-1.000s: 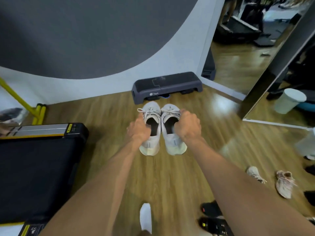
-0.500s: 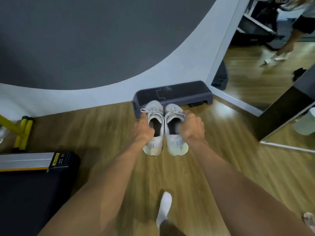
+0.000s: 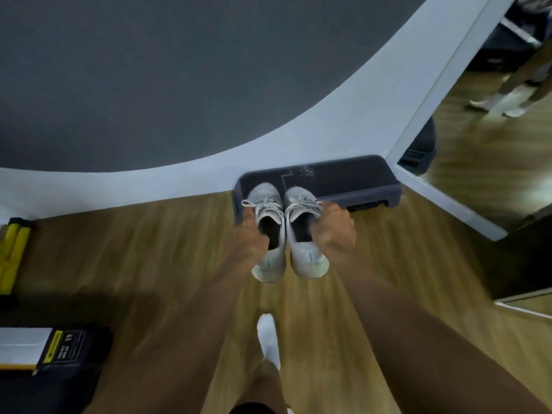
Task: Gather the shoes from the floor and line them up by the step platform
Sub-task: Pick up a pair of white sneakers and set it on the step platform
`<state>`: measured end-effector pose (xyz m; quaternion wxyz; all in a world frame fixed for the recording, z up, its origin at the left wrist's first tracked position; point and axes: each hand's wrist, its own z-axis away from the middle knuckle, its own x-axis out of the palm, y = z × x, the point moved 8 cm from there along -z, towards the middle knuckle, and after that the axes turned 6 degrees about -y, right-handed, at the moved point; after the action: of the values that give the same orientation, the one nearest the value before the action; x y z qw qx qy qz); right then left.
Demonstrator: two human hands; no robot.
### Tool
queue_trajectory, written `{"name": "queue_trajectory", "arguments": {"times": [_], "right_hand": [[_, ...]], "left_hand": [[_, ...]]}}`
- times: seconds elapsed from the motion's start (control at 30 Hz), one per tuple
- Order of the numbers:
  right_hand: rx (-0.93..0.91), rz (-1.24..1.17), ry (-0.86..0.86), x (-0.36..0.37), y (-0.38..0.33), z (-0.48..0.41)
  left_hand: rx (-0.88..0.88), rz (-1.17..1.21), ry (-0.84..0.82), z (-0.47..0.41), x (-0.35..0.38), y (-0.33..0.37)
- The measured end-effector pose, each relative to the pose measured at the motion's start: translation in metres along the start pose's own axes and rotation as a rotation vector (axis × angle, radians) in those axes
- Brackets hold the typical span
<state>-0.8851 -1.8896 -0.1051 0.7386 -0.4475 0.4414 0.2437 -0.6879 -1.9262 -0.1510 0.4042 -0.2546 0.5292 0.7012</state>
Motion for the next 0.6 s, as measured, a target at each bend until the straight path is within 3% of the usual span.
{"name": "queue_trajectory", "arguments": {"times": [0.4,0.6], "right_hand": [[0.077,-0.136,-0.150,0.096,-0.015,-0.243],[0.095,-0.175,-0.212,0.166,-0.010,-0.374]], "left_hand": [[-0.102,0.084,-0.140,-0.246,0.043,0.002],[-0.148,0.161,-0.093,-0.370,0.099,-0.016]]}}
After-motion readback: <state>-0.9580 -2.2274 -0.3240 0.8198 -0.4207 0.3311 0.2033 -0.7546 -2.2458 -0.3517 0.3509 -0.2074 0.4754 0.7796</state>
